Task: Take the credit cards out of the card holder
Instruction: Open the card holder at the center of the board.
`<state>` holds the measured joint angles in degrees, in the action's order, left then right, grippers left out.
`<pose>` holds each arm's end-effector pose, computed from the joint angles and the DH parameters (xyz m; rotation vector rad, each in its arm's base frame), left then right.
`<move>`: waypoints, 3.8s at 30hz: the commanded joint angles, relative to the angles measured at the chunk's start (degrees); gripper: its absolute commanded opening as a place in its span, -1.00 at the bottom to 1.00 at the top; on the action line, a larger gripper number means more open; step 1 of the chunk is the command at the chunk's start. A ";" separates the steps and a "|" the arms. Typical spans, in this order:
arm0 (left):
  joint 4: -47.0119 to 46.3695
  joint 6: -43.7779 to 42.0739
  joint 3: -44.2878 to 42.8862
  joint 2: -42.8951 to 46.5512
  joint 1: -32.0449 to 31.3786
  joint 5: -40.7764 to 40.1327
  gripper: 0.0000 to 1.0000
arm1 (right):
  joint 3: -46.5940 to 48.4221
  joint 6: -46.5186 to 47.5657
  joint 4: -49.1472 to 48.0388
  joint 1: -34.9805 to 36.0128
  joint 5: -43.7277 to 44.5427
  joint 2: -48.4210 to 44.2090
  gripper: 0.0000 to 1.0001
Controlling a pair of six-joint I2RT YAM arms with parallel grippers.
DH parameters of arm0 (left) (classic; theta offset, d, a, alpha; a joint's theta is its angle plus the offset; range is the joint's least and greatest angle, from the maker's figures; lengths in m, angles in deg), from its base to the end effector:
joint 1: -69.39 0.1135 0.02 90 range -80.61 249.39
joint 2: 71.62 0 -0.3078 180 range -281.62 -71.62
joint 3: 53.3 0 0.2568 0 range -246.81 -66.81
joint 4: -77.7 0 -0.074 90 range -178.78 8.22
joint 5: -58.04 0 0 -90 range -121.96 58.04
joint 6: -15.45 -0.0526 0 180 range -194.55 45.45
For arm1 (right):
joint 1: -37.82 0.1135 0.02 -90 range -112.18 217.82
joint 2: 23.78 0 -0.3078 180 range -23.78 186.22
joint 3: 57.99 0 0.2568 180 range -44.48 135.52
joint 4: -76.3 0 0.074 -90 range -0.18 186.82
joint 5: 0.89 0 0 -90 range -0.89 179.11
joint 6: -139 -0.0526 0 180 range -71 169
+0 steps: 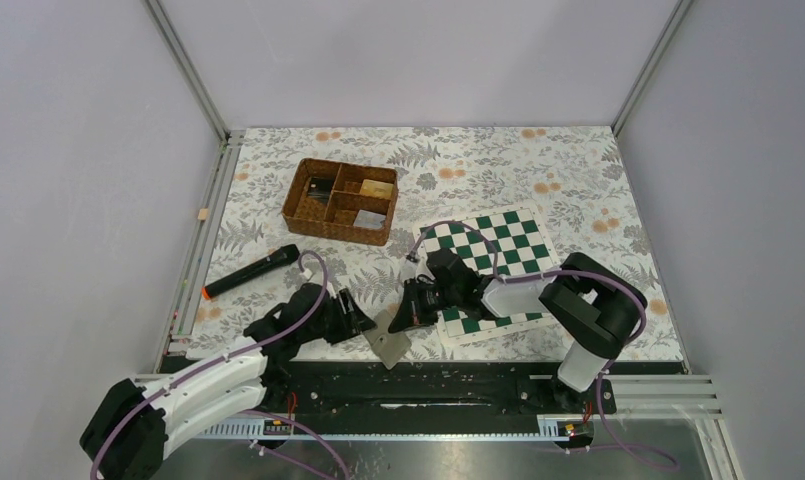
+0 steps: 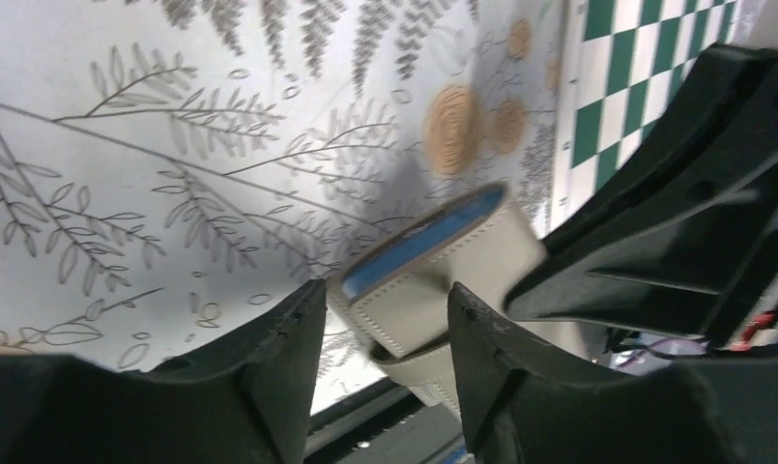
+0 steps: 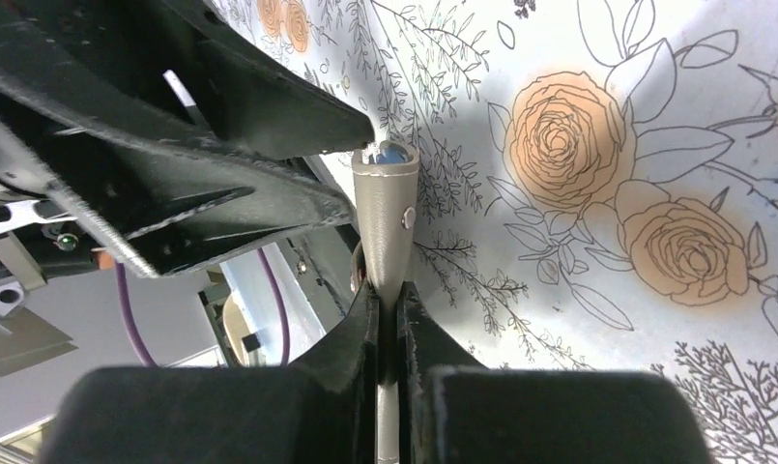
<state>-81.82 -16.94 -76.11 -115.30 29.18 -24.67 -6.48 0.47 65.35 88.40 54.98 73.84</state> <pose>0.0965 -0.0904 0.1512 -0.3078 2.4885 -0.9589 0.1899 0.2775 0.1658 -0.4476 2.5195 1.5010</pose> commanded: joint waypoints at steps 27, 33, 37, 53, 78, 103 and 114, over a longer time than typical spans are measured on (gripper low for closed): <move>4.93 -8.08 -19.74 -12.08 -7.24 -4.99 0.11 | 1.40 -2.68 7.09 3.77 22.32 -16.01 -1.00; 5.35 -7.81 -18.94 -12.66 -7.34 -6.26 -0.07 | 0.13 -3.38 5.99 4.52 23.52 -17.02 -1.00; 5.41 -7.02 -18.51 -12.75 -7.67 -5.25 -0.15 | -0.37 -3.29 6.55 4.53 25.16 -18.06 -1.00; 1.20 -5.53 -16.53 -14.33 -8.53 -2.53 -0.68 | -0.40 -3.21 6.05 4.61 25.49 -18.41 -1.00; 8.26 -7.15 -16.17 -4.35 -8.57 -6.81 -0.75 | -2.91 1.21 7.37 1.53 26.33 -23.82 -1.00; 9.42 -9.79 -28.36 -20.68 -14.14 -15.41 -0.05 | -2.31 1.43 7.37 3.99 26.73 -24.19 -1.00; 7.94 -8.73 -27.49 -23.17 -14.12 -12.90 -0.41 | -2.74 0.97 5.91 4.38 27.20 -23.93 -1.00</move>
<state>-72.86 -26.06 -102.80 -136.81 15.04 -36.80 -10.31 1.87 76.76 91.46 82.83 51.39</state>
